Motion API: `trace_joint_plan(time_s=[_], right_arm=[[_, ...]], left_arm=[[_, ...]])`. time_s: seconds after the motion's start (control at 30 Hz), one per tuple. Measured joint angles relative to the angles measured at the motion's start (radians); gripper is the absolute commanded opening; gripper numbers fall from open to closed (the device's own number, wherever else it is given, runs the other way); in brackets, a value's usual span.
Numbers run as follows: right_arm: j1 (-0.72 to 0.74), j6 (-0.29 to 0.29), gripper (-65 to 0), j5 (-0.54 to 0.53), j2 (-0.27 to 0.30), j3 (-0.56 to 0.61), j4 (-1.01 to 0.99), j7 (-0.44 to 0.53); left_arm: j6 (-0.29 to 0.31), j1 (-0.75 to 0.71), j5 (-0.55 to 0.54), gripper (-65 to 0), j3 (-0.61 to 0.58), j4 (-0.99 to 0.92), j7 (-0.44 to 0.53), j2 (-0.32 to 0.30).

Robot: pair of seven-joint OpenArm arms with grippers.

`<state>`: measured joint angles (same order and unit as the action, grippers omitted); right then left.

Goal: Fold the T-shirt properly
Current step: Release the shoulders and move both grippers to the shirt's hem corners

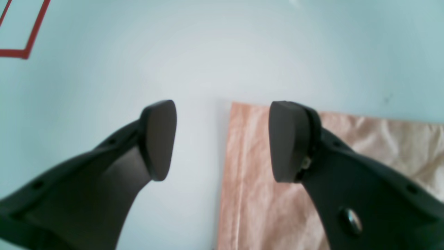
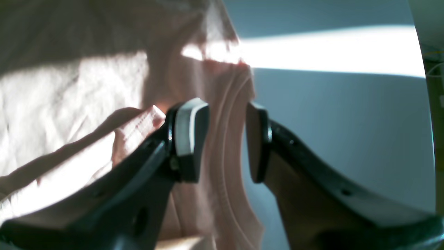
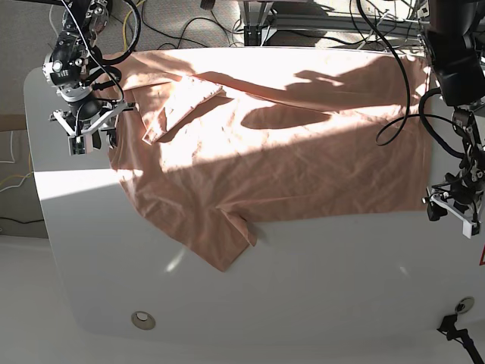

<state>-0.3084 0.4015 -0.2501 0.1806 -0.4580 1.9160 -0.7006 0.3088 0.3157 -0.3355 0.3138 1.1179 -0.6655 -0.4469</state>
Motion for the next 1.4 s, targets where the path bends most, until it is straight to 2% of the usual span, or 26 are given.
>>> trace_joint_plan(time_s=[0.17,0.33,0.47,0.5,0.67,0.73,0.87,0.97,1.13,1.4], right_arm=[[-0.006,0.003,-44.0,0.004,0.0,0.0,0.0,-0.008],[-0.006,0.0,-44.0,0.004,0.005,0.001,0.0,-0.004],[-0.003,0.0,-44.4,0.003,0.0,0.001,0.0,-0.003],[-0.003,0.0,-44.5,0.003,0.0,0.001,0.0,-0.003],[0.104,0.004,-44.0,0.001,-0.002,0.0,-0.027,0.0],[0.197,0.004,-43.9,0.002,-0.003,0.0,-0.097,-0.004],[0.426,-0.003,-43.9,0.009,-0.002,0.005,-0.29,-0.043],[0.586,-0.003,-43.9,0.008,0.011,0.07,-0.45,-0.041],[0.762,-0.006,-43.9,0.01,0.006,0.171,-0.716,-0.039],[0.933,-0.008,-43.9,0.009,0.01,0.338,-1.149,0.203]], left_arm=[[-0.002,0.106,0.004,-25.4,-0.114,-0.274,0.123,0.001],[0.003,0.153,-0.011,-25.4,-0.222,-0.489,0.299,0.009],[-0.009,0.164,-0.004,-26.4,-0.259,-0.507,0.302,0.025],[-0.009,0.164,-0.005,-28.6,-0.267,-0.507,0.308,0.026],[-0.009,0.165,-0.01,-53.6,-0.303,-0.505,0.319,0.033],[-0.008,0.166,-0.016,-57.9,-0.303,-0.506,0.316,0.036],[-0.002,0.154,-0.021,-58.2,-0.304,-0.501,0.314,0.037],[0.0,0.148,-0.025,-58.2,-0.303,-0.497,0.335,0.036],[0.007,0.119,-0.039,-58.3,-0.302,-0.492,0.365,0.03],[0.008,0.099,-0.044,-58.3,-0.302,-0.485,0.368,0.026]])
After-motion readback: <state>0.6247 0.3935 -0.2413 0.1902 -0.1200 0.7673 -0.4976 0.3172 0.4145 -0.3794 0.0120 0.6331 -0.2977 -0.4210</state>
